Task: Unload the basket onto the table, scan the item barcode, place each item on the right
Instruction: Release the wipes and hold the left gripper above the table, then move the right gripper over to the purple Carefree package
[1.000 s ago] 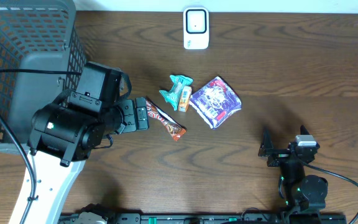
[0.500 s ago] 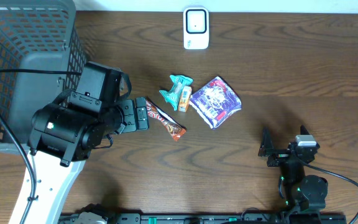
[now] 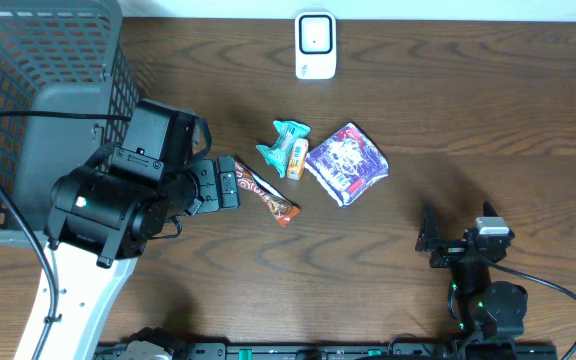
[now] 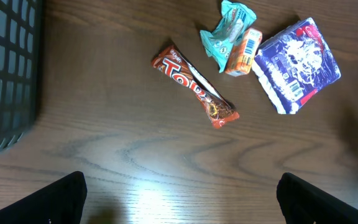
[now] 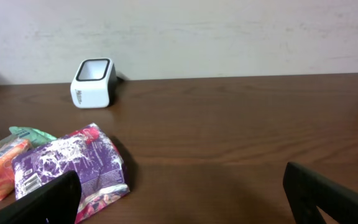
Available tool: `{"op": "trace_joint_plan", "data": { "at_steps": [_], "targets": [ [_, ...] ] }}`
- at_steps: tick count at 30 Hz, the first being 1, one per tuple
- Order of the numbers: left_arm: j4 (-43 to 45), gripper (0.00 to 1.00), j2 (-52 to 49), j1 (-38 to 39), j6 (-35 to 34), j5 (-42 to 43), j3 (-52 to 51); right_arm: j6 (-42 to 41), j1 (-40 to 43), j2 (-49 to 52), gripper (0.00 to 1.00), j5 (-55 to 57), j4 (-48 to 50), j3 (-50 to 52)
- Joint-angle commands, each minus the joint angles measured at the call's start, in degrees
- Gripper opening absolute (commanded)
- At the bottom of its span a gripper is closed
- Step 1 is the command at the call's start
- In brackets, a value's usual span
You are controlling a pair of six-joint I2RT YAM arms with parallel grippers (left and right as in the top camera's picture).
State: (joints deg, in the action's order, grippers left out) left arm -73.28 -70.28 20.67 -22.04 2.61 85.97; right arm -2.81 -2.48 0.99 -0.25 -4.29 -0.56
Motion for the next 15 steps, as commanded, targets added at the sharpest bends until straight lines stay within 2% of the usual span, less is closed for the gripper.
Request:
{"op": "trace_joint_plan", "data": {
  "at_steps": [1, 3, 8, 10, 13, 15],
  "targets": [
    [-0.24, 0.98, 0.2, -0.13, 0.57, -0.5, 0.5, -0.74, -0.22, 0.02, 0.99, 0.11, 0.42, 0.22],
    [-0.24, 0.98, 0.2, -0.13, 0.57, -0.5, 0.5, -2.89, -0.22, 0.02, 0.99, -1.01, 4.11, 0.2],
    [-0.22, 0.98, 0.2, -0.13, 0.57, -0.5, 0.5, -29.44, -0.24, 0.02, 0.99, -27.54, 14.69, 0.2],
    [-0.22, 0.98, 0.2, -0.13, 0.57, -0.52, 0.5, -35.95, -0.24, 0.02, 0.99, -34.6, 15.26, 0.2],
    [-0.24, 0.98, 0.2, -0.13, 0.57, -0.52, 0.5, -45.48, -0.24, 0.02, 0.99, -33.38, 20.87, 0.22],
    [-0.22, 0.98, 0.2, -0.13, 0.57, -0.52, 0.5, -46.25, -0.24, 0.02, 0.99, -33.29, 28.46, 0.17]
  ]
}}
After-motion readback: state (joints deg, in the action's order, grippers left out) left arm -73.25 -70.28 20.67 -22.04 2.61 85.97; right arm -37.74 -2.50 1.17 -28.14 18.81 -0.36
